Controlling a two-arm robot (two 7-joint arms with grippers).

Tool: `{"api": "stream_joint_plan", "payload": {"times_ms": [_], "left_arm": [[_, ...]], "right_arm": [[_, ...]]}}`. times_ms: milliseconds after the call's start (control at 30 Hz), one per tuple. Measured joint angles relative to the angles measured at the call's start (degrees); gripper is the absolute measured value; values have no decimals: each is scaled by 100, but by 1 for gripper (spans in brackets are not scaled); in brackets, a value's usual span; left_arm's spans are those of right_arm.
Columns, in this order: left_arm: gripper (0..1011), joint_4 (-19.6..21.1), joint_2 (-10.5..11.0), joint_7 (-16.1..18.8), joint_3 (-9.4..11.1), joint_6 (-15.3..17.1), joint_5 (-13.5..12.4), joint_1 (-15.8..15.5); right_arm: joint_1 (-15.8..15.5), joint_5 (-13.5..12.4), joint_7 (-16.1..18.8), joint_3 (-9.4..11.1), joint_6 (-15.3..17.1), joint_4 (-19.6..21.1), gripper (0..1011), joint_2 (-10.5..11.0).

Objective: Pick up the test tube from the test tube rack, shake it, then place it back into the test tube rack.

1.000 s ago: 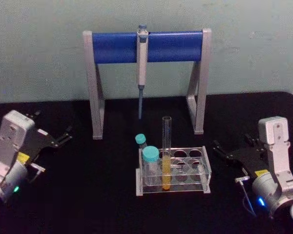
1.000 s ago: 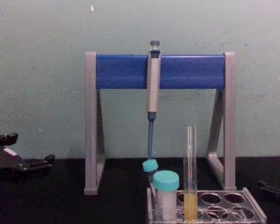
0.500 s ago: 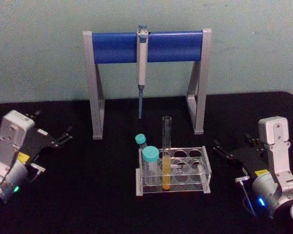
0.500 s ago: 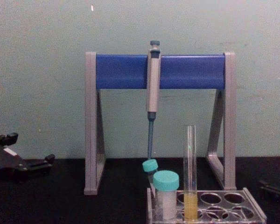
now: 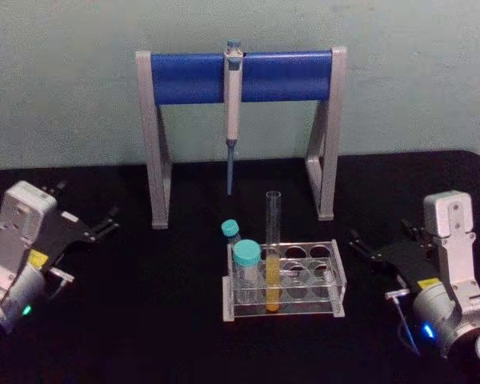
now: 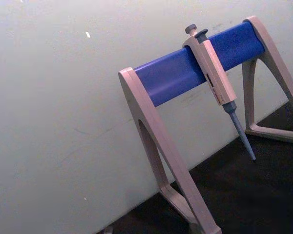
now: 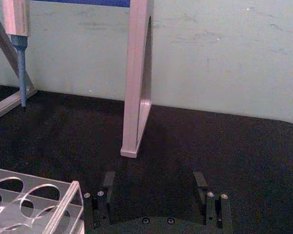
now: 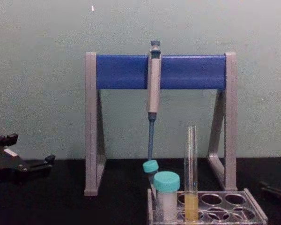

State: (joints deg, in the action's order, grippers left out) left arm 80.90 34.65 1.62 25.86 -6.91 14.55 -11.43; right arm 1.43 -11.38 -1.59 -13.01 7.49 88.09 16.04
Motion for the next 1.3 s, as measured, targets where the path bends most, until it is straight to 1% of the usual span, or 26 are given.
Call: {"api": "stream_joint_plan", "payload": {"times_ms": [1300], "left_arm": [[1001, 0, 0, 0, 0, 0, 0, 0]], "right_arm": [[0, 0, 0, 0, 0, 0, 1000, 0]]}}
